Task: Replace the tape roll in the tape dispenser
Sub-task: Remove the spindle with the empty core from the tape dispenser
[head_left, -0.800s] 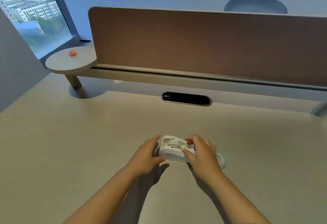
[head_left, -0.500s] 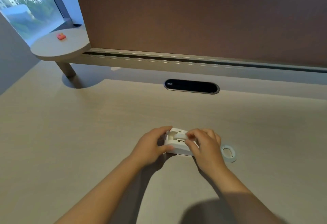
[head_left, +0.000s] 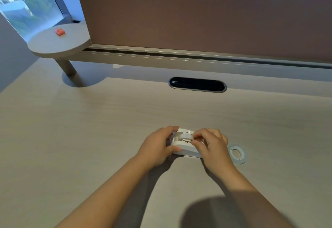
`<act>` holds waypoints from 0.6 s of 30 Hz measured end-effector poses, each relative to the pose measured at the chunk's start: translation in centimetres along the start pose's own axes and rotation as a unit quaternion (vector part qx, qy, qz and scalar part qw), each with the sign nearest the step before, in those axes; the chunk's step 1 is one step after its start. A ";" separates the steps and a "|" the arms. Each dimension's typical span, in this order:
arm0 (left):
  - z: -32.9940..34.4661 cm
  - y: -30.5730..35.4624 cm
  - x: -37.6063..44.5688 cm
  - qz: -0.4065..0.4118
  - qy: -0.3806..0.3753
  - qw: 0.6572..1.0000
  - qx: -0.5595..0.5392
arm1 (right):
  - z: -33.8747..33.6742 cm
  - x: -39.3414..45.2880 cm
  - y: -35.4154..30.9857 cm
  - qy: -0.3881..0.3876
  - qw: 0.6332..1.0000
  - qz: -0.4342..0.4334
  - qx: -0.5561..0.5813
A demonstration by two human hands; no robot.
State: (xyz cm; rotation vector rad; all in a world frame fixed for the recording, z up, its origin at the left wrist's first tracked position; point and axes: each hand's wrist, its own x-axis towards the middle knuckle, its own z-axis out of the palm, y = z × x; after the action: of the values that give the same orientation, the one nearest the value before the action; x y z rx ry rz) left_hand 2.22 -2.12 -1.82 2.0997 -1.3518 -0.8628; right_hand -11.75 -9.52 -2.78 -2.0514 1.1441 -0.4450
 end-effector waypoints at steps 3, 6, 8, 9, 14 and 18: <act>-0.2 0.2 -0.1 0.011 -0.034 0.998 0.047 | -0.5 -0.1 -0.2 0.015 1.000 -0.009 0.007; -1.3 1.2 -0.7 -0.007 -0.013 0.999 0.039 | -1.7 -0.3 -1.3 0.063 0.996 -0.043 0.056; -2.0 2.5 -1.5 -0.019 0.010 0.996 -0.089 | -2.7 -0.7 -2.4 0.071 0.985 -0.056 0.147; -2.2 3.1 -2.0 -0.025 0.003 0.984 -0.178 | -3.1 -0.9 -2.8 0.063 0.979 -0.054 0.188; -1.3 4.0 -3.6 -0.026 -0.018 0.919 -0.394 | -3.2 -2.4 -3.3 0.027 0.963 -0.064 0.259; 0.7 3.1 -4.4 -0.010 0.017 0.891 -0.454 | -2.0 -4.3 -2.5 0.076 0.976 -0.131 0.155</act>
State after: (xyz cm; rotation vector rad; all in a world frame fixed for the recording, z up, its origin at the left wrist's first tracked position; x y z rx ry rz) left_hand -1.53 0.72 0.95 1.3679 -0.6689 -1.1636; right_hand -13.80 -5.94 0.64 -1.9193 0.8284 -0.8661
